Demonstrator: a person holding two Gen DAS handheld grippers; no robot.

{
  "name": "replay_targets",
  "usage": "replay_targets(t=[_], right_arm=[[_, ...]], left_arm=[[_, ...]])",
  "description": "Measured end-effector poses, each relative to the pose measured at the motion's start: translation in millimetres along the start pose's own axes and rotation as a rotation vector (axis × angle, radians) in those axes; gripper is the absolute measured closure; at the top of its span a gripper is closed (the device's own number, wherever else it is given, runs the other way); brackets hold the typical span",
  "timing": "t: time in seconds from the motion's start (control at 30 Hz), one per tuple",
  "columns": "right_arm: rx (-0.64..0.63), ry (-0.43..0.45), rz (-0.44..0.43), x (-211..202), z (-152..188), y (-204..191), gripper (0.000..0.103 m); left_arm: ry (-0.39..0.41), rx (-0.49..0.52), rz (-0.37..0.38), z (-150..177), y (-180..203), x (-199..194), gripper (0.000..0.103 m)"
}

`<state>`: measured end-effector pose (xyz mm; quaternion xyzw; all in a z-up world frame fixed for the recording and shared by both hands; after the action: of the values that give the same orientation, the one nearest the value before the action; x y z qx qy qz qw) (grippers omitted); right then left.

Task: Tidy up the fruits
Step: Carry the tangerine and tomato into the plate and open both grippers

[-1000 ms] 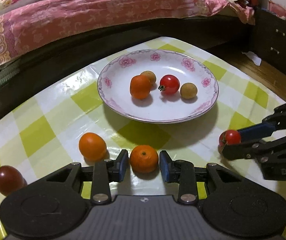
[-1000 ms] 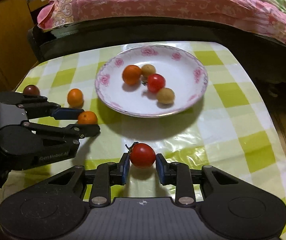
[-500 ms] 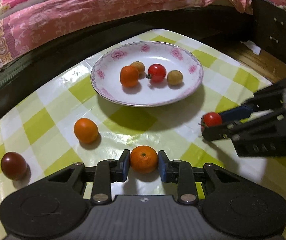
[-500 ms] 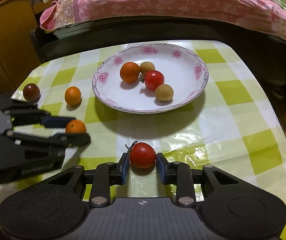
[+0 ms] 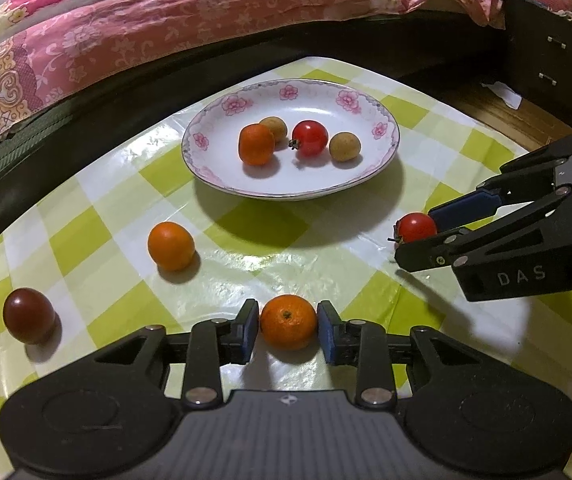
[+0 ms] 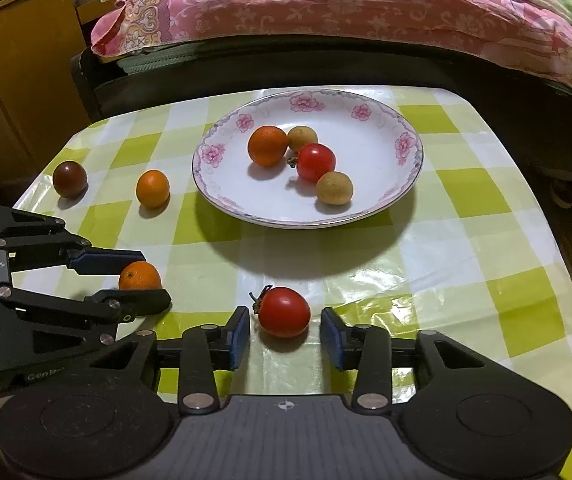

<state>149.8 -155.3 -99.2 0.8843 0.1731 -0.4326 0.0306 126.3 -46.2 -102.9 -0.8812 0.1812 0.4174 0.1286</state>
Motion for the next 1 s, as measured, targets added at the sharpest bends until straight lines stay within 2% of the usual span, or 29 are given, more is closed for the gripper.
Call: replay_targets(t=[0.27, 0.43, 0.63, 1.0], right_arm=[[-0.028, -0.006, 0.025, 1, 1, -2, 0.066], [-0.039, -0.016, 0.031, 1, 1, -3, 0.078], [-0.085, -0.011, 0.061, 0, 1, -7, 0.079], [-0.093, 0.02, 0.076, -8, -8, -8, 0.079]], left_arm=[[0.004, 0.014, -0.024, 1, 2, -2, 0.06], [-0.013, 0.013, -0.02, 1, 5, -3, 0.065], [-0.016, 0.021, -0.026, -2, 6, -4, 0.066], [0.03, -0.005, -0.038, -23, -1, -10, 0.066]])
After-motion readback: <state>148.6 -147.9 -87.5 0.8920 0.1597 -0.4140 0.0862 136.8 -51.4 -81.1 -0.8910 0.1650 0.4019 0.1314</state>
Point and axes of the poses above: each gripper's, at about its wrist camera, not at the fingertips, and x roughly the way its jaws point, y to its right, z to its underside, the point moved 10 cm from there along x, roughly the way its jaws point, and after that the axes turned 2 degrees about x, right-handed, at the moved point
